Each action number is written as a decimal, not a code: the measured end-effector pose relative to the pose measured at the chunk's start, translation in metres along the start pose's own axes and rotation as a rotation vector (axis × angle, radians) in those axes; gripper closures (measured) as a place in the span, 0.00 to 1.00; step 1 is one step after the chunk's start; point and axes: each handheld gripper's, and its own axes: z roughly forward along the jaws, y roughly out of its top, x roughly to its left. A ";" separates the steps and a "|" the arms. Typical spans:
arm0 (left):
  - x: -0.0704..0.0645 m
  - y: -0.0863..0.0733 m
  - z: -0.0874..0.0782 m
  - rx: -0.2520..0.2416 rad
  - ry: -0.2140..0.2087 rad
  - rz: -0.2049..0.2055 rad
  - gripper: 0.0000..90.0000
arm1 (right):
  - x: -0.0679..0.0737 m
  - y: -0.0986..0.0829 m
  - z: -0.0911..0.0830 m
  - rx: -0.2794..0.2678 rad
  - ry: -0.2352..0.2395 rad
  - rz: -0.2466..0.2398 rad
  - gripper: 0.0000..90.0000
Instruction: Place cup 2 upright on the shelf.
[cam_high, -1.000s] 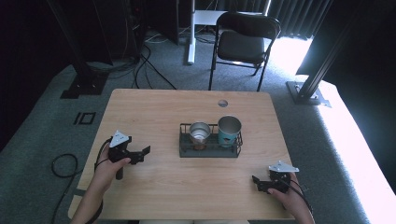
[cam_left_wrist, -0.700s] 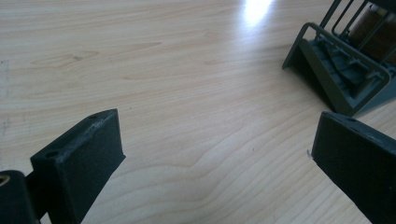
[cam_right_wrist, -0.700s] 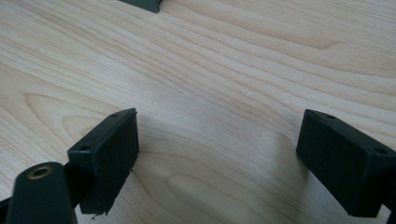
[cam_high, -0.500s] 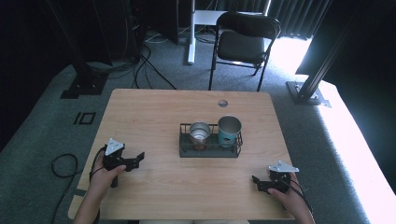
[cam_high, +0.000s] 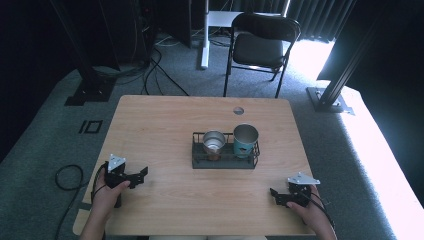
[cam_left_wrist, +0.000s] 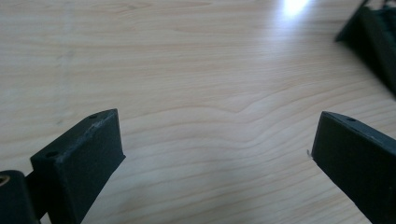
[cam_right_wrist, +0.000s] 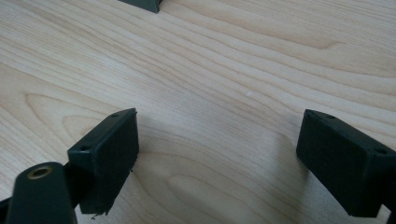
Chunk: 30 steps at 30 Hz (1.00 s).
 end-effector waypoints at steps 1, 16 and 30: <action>0.001 -0.001 0.000 0.012 0.016 -0.002 0.03 | 0.000 0.000 0.000 0.000 0.000 0.000 0.14; 0.015 -0.010 -0.004 0.071 0.102 -0.037 0.03 | 0.000 0.000 0.000 -0.001 0.000 0.000 0.14; 0.027 -0.016 -0.006 0.120 0.195 -0.085 0.03 | 0.000 0.000 0.000 -0.001 0.000 0.000 0.14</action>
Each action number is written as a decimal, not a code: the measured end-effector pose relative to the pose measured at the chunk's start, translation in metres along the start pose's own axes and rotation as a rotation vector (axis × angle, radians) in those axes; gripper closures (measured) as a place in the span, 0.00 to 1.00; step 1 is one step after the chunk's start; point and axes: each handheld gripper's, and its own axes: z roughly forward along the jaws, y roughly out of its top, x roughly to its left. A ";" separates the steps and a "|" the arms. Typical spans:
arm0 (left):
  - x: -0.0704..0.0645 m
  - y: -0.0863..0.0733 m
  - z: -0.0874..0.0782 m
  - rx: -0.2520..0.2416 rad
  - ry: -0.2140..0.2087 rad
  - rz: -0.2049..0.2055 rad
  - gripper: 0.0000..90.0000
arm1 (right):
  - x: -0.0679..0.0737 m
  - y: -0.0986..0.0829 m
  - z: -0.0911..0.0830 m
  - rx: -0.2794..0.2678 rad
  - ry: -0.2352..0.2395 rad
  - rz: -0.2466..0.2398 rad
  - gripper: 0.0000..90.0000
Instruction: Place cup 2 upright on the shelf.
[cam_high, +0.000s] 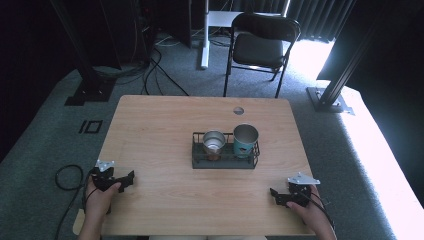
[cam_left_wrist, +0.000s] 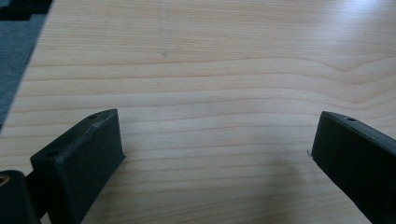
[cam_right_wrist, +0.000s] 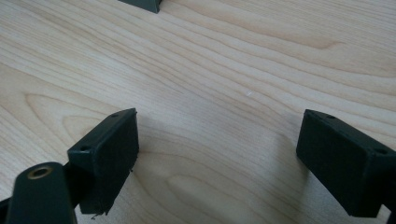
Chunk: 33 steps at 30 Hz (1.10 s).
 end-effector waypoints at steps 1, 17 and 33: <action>0.000 0.000 0.000 0.009 0.010 -0.003 0.03 | 0.000 0.000 0.000 0.000 0.000 0.000 0.14; -0.001 0.000 0.002 0.033 0.086 -0.020 0.03 | 0.000 0.000 0.000 0.000 0.000 0.000 0.14; -0.006 0.006 0.008 0.029 0.179 -0.118 0.03 | 0.000 0.000 0.000 0.000 0.000 0.000 0.14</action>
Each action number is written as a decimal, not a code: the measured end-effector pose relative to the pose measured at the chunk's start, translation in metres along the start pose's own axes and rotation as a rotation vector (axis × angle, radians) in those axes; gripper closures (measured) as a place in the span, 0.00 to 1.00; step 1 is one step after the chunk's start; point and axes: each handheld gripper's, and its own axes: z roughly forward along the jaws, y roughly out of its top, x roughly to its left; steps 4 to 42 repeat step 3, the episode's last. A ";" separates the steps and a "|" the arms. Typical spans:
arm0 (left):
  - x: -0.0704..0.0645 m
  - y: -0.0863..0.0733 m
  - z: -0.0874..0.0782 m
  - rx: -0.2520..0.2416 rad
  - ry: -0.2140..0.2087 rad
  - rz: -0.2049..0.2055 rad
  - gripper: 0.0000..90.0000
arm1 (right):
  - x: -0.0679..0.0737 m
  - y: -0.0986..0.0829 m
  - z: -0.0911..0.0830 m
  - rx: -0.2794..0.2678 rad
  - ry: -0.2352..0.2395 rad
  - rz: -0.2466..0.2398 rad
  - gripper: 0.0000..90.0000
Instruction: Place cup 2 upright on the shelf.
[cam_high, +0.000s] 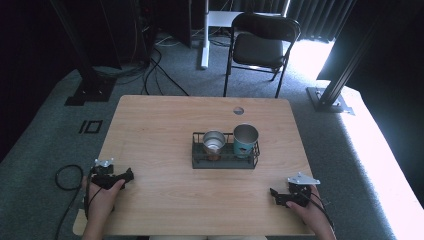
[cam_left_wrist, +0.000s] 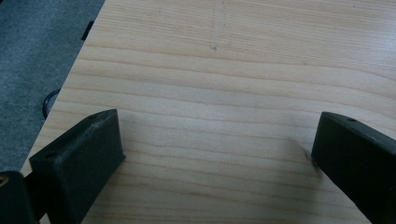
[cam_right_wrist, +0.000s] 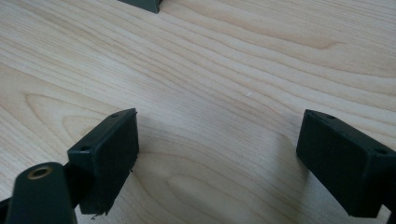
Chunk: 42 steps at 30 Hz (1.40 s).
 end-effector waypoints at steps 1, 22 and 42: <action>0.000 0.000 0.000 0.001 0.003 -0.002 0.03 | 0.000 0.000 0.000 0.000 0.000 0.000 0.14; 0.000 0.000 0.000 0.000 0.003 -0.003 0.02 | 0.000 0.000 0.000 0.000 0.000 0.000 0.14; 0.000 0.000 0.000 0.000 0.003 -0.003 0.02 | 0.000 0.000 0.000 0.000 0.000 0.000 0.14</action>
